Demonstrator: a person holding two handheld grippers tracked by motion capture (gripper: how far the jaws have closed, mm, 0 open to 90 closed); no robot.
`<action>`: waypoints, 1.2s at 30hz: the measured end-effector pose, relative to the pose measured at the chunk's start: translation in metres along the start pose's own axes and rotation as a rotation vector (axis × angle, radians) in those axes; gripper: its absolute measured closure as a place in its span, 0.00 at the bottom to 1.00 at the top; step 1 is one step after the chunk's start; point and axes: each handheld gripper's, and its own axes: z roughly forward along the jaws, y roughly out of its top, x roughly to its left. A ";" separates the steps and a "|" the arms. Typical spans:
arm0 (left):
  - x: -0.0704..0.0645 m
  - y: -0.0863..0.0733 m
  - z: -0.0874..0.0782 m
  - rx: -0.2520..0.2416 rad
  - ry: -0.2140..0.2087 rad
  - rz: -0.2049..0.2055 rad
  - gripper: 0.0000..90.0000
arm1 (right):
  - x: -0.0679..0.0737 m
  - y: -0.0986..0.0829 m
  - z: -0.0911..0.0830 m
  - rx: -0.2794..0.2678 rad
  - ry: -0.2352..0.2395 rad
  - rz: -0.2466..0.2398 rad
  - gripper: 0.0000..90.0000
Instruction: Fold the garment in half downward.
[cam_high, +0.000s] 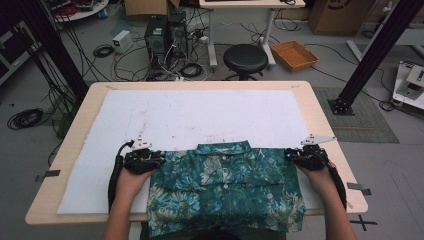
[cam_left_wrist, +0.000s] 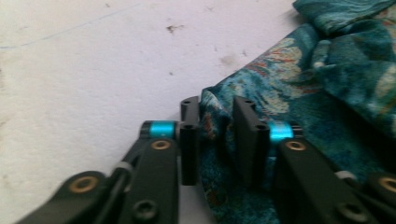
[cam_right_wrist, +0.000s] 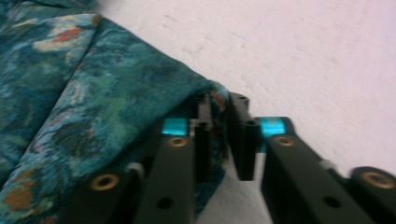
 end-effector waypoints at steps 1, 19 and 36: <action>0.000 0.000 0.000 0.002 -0.009 0.001 0.85 | 0.001 0.000 0.000 0.000 0.003 -0.002 0.96; 0.017 0.021 -0.002 0.000 -0.030 -0.018 0.93 | -0.015 0.010 -0.003 -0.066 0.069 0.010 0.99; 0.037 0.047 0.025 0.023 0.022 -0.005 0.93 | -0.033 0.045 0.019 -0.035 0.018 -0.011 0.99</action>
